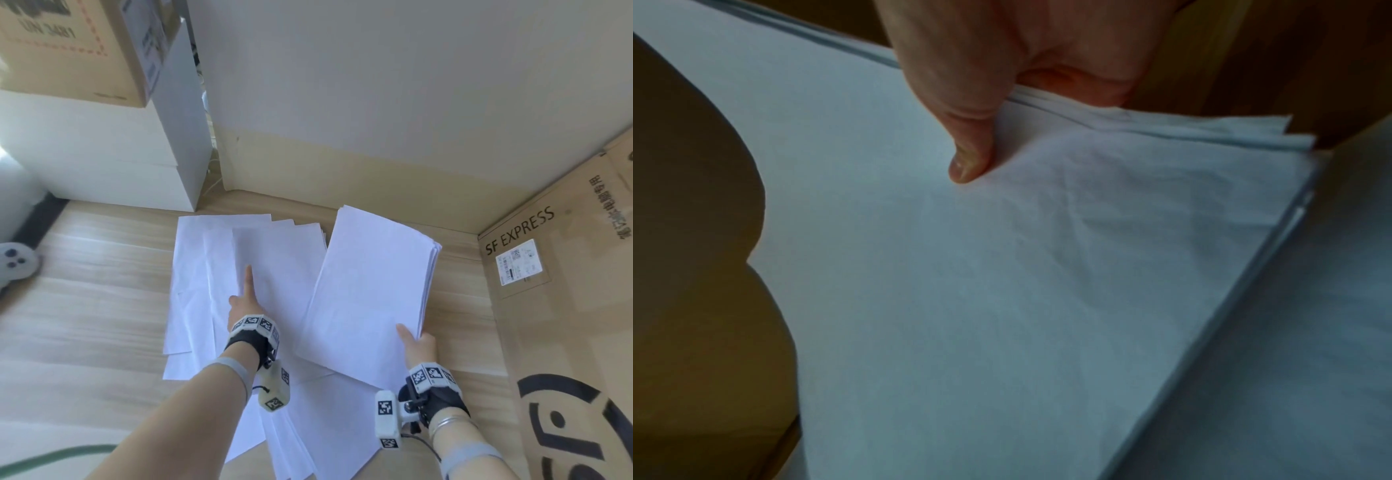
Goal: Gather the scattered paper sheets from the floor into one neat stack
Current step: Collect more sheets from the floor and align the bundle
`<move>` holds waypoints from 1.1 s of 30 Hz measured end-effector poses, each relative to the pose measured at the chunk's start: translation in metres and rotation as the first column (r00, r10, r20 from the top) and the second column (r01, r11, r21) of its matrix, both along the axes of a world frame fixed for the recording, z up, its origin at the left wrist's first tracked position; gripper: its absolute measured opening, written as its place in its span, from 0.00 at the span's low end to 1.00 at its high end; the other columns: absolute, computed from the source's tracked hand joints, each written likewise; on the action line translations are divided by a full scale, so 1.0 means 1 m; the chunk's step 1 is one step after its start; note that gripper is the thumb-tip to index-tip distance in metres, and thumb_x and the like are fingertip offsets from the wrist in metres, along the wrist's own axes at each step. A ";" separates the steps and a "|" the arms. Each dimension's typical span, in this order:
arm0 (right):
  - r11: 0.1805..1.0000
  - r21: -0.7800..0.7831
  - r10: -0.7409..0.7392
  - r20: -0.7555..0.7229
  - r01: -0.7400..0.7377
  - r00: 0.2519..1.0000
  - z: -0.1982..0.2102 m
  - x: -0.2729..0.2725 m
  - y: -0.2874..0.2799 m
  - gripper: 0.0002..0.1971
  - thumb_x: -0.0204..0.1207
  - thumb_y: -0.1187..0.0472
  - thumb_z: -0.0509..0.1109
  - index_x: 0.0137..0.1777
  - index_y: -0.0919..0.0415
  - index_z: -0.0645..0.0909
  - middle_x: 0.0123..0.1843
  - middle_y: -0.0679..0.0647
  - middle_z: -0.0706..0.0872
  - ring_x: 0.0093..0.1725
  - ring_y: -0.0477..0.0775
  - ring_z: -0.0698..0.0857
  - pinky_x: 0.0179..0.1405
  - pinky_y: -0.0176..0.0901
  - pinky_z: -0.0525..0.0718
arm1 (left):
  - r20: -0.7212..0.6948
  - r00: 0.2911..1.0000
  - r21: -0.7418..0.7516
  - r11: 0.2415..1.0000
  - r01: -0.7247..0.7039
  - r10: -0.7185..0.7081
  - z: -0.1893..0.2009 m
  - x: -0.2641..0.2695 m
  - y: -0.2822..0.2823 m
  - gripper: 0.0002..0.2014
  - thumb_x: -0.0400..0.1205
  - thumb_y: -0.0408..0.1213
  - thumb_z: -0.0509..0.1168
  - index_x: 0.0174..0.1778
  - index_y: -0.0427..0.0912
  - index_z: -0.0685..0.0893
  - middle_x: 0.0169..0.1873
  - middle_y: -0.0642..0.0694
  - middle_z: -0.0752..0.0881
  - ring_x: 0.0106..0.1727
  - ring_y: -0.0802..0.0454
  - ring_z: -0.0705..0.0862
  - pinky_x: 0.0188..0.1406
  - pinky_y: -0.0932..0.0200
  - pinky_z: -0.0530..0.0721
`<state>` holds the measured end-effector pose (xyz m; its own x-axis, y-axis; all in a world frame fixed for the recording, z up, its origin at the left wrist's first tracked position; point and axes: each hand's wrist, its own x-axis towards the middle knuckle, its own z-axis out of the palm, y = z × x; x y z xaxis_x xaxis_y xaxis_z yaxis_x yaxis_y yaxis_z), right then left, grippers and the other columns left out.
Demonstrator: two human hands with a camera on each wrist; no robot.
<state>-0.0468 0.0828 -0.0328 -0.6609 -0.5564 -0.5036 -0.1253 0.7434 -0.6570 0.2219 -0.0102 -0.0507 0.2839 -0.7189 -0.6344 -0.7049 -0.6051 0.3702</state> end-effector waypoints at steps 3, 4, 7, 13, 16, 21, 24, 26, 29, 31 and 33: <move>1.000 -0.007 -0.011 -0.001 0.011 1.000 -0.001 -0.007 0.003 0.19 0.77 0.60 0.68 0.55 0.80 0.78 0.47 0.68 0.83 0.49 0.64 0.82 0.53 0.51 0.78 | -0.076 0.996 -0.085 0.995 -0.044 0.038 0.003 0.008 -0.002 0.49 0.77 0.24 0.57 0.75 0.74 0.35 0.41 0.39 0.79 0.38 0.42 0.82 0.36 0.52 0.78; 1.000 -0.012 -0.015 0.003 0.015 1.000 -0.003 -0.010 0.003 0.18 0.77 0.61 0.69 0.55 0.80 0.79 0.49 0.70 0.84 0.47 0.62 0.81 0.50 0.49 0.76 | -0.080 0.996 -0.099 0.994 -0.052 0.044 0.005 0.011 -0.002 0.46 0.78 0.26 0.57 0.77 0.70 0.39 0.43 0.39 0.81 0.40 0.41 0.83 0.37 0.52 0.77; 1.000 -0.025 -0.019 0.002 0.019 1.000 -0.008 -0.014 0.004 0.17 0.76 0.62 0.69 0.54 0.80 0.80 0.52 0.71 0.86 0.51 0.66 0.84 0.49 0.46 0.75 | -0.008 1.000 -0.148 0.989 0.007 -0.009 0.008 0.015 -0.002 0.31 0.79 0.26 0.53 0.78 0.52 0.61 0.59 0.38 0.82 0.57 0.37 0.82 0.48 0.51 0.78; 0.999 -0.027 -0.023 0.001 0.023 1.000 -0.016 -0.015 0.003 0.17 0.76 0.63 0.70 0.56 0.79 0.80 0.57 0.73 0.85 0.57 0.68 0.84 0.57 0.51 0.78 | 0.158 0.982 -0.244 0.959 0.142 -0.106 -0.006 0.015 0.003 0.32 0.77 0.23 0.56 0.78 0.48 0.63 0.75 0.47 0.68 0.68 0.39 0.69 0.57 0.48 0.78; 0.999 -0.024 -0.025 0.011 0.025 1.000 -0.020 -0.016 0.003 0.17 0.76 0.62 0.70 0.56 0.78 0.80 0.57 0.72 0.85 0.53 0.63 0.83 0.55 0.49 0.77 | 0.182 0.974 -0.215 0.961 0.174 -0.136 -0.011 0.014 0.004 0.28 0.79 0.31 0.62 0.76 0.45 0.66 0.75 0.46 0.67 0.70 0.38 0.67 0.61 0.48 0.77; 1.000 -0.015 -0.026 0.010 0.026 1.000 -0.024 -0.022 0.006 0.18 0.76 0.61 0.70 0.56 0.78 0.80 0.54 0.69 0.86 0.53 0.65 0.84 0.55 0.49 0.78 | 0.243 0.961 -0.232 0.954 0.191 -0.133 -0.009 0.005 0.003 0.21 0.76 0.26 0.62 0.65 0.39 0.73 0.67 0.40 0.74 0.66 0.37 0.70 0.52 0.49 0.77; 0.999 -0.019 -0.032 0.007 0.032 0.999 -0.025 -0.026 0.010 0.17 0.76 0.62 0.70 0.55 0.78 0.80 0.54 0.71 0.86 0.53 0.66 0.84 0.54 0.47 0.77 | 0.115 0.989 -0.260 0.958 0.122 -0.095 -0.007 -0.002 -0.001 0.12 0.76 0.22 0.54 0.53 0.38 0.73 0.53 0.35 0.80 0.53 0.37 0.76 0.41 0.50 0.74; 0.999 -0.015 -0.038 0.011 0.038 0.999 -0.027 -0.029 0.012 0.17 0.76 0.62 0.70 0.55 0.78 0.80 0.56 0.72 0.86 0.57 0.68 0.84 0.56 0.50 0.79 | -0.012 0.999 -0.244 0.969 0.027 -0.031 -0.005 -0.006 -0.001 0.10 0.77 0.24 0.51 0.50 0.41 0.68 0.40 0.36 0.79 0.40 0.39 0.76 0.34 0.52 0.72; 0.999 -0.016 -0.043 0.021 0.043 0.999 -0.027 -0.034 0.015 0.16 0.76 0.63 0.69 0.58 0.77 0.80 0.59 0.72 0.85 0.57 0.66 0.84 0.60 0.53 0.79 | -0.180 0.981 -0.170 0.981 -0.097 0.066 -0.005 -0.008 -0.001 0.20 0.77 0.29 0.59 0.63 0.48 0.66 0.33 0.42 0.77 0.37 0.40 0.79 0.34 0.53 0.77; 0.999 -0.022 -0.035 0.037 0.036 0.999 -0.025 -0.037 0.015 0.16 0.76 0.65 0.69 0.59 0.77 0.80 0.60 0.72 0.85 0.58 0.66 0.84 0.61 0.53 0.78 | -0.267 0.959 -0.142 0.981 -0.131 0.090 -0.003 -0.005 -0.002 0.28 0.76 0.29 0.64 0.70 0.52 0.65 0.40 0.40 0.80 0.40 0.40 0.81 0.39 0.52 0.81; 1.000 -0.020 -0.023 0.035 0.024 0.999 -0.023 -0.040 0.016 0.16 0.77 0.66 0.69 0.60 0.77 0.79 0.61 0.71 0.84 0.61 0.68 0.83 0.62 0.52 0.78 | -0.322 0.942 -0.165 0.974 -0.158 0.098 0.000 -0.001 -0.006 0.31 0.76 0.27 0.64 0.73 0.54 0.64 0.46 0.37 0.83 0.44 0.39 0.83 0.43 0.51 0.82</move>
